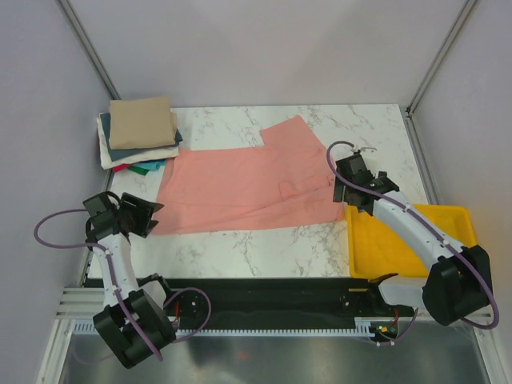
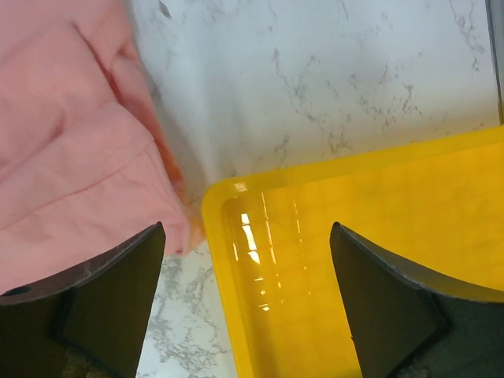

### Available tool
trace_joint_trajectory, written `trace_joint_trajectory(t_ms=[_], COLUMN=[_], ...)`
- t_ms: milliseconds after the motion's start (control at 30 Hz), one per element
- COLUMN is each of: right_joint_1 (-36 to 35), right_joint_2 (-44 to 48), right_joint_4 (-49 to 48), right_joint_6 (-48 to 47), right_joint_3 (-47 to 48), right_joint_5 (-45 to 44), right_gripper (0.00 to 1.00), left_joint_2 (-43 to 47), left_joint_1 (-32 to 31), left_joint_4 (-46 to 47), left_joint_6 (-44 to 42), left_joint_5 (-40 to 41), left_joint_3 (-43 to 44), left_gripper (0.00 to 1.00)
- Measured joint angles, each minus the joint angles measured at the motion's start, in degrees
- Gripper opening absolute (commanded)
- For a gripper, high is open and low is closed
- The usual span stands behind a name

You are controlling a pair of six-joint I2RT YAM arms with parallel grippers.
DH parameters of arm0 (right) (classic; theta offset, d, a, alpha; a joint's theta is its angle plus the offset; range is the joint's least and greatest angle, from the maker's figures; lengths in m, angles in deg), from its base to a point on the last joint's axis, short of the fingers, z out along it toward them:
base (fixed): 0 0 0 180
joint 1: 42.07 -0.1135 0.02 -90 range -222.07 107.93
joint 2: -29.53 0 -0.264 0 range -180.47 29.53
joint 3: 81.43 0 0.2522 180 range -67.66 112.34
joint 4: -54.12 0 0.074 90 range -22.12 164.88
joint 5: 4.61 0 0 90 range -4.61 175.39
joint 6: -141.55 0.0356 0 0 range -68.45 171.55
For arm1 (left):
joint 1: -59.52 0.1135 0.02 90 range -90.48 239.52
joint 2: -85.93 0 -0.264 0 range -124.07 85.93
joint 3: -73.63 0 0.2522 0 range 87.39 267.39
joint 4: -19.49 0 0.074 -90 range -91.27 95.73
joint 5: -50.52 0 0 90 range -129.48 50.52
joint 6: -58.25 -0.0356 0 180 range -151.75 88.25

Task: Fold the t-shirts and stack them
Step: Fold the tshirt

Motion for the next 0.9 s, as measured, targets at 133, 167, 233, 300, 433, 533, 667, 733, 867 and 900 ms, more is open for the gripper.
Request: trace_joint_trajectory(t_ms=[133,167,233,300,433,533,667,733,867,900], right_joint_1=[0.09,0.11,0.22,0.26,0.28,0.31,0.87,1.42,2.49,2.64], right_joint_2=[2.01,1.97,0.76,-3.06,-16.57,-28.28,-45.13,-51.15,-67.25,-70.9], right_joint_4=[-1.33,-2.32,-3.58,-5.25,-7.96,-9.62,-11.65,-11.8,-12.96,-13.92], right_joint_6=[-0.07,-0.13,-0.35,-0.79,-3.1,-4.83,-6.69,-6.99,-7.19,-7.23], right_joint_3=[3.32,4.11,5.68,9.09,21.79,34.53,54.25,61.05,79.1,82.79], right_joint_5=[3.61,5.6,9.07,13.84,21.29,24.15,26.21,26.25,25.62,25.11], right_gripper=[0.93,0.94,0.94,0.94,0.94,0.94,0.93,0.93,0.92,0.91], left_joint_2=[1.22,1.4,1.4,0.98,-1.88,-4.0,-4.81,-5.09,-5.77,-5.99], left_joint_1=[-0.02,-0.26,-1.86,-4.94,-13.18,-19.02,-22.29,-22.49,-23.15,-23.45], left_joint_4=[-1.14,-1.2,-1.09,-1.31,-4.07,-5.11,-5.84,-5.77,-5.77,-5.79], left_joint_6=[-2.47,-3.17,-4.87,-6.88,-11.61,-14.49,-16.39,-16.79,-17.29,-17.33], left_joint_5=[-0.79,-0.9,-0.66,0.26,4.85,9.22,12.11,12.66,12.66,12.66], left_joint_3=[3.91,4.87,6.69,8.24,12.94,16.31,16.59,16.59,16.59,16.59], left_gripper=[0.66,0.66,0.66,0.66,0.66,0.66,0.66,0.66,0.65,0.66])
